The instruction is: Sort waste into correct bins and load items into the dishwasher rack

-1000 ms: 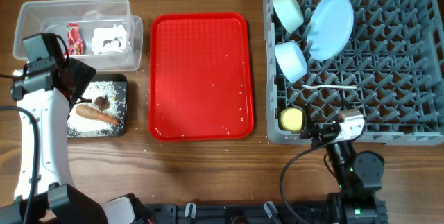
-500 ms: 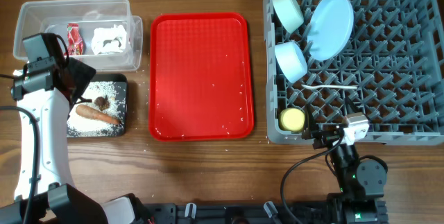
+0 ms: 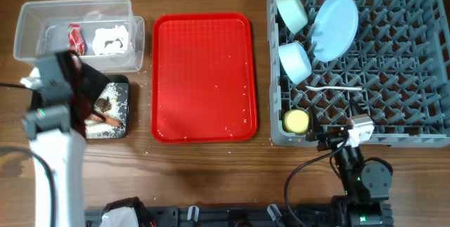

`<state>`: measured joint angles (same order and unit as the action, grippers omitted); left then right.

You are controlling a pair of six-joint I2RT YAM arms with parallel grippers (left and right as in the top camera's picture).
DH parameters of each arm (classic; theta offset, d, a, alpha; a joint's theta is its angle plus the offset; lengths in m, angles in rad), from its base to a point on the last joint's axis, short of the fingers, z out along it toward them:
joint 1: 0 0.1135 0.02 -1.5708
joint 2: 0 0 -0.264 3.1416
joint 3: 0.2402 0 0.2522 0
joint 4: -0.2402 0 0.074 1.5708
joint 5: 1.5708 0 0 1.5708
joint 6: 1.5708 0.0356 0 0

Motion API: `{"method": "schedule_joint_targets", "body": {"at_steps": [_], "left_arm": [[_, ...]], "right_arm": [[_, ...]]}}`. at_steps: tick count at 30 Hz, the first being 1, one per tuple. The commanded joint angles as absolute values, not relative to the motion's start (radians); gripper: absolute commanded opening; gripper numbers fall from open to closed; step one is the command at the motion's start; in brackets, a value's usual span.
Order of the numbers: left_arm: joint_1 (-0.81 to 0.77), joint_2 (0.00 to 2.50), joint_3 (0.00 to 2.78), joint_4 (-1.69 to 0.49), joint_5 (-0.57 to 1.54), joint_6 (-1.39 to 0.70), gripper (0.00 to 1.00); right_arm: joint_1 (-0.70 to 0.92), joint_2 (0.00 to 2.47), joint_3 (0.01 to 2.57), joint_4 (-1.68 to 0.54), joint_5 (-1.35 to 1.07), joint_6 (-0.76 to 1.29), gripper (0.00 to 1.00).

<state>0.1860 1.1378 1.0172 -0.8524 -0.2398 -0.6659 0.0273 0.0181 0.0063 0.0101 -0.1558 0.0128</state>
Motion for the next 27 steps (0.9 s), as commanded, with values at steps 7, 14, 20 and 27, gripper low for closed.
{"method": "schedule_joint_targets", "body": {"at_steps": [7, 14, 20, 27], "left_arm": [[0.030, 0.567, 0.501, -0.227, -0.150, -0.455, 1.00], [0.033, 0.319, 0.249, -0.058, -0.054, -0.299, 1.00], [0.033, 0.112, 0.066, 0.019, 0.008, -0.231, 1.00], [0.033, 0.012, 0.006, -0.027, 0.010, -0.231, 1.00]], "right_arm": [[0.025, 0.018, 0.005, 0.012, -0.151, 0.001, 1.00], [0.025, 0.018, 0.005, 0.012, -0.151, 0.001, 1.00], [0.025, 0.018, 0.005, 0.012, -0.151, 0.001, 1.00], [0.025, 0.018, 0.005, 0.012, -0.151, 0.001, 1.00]]}}
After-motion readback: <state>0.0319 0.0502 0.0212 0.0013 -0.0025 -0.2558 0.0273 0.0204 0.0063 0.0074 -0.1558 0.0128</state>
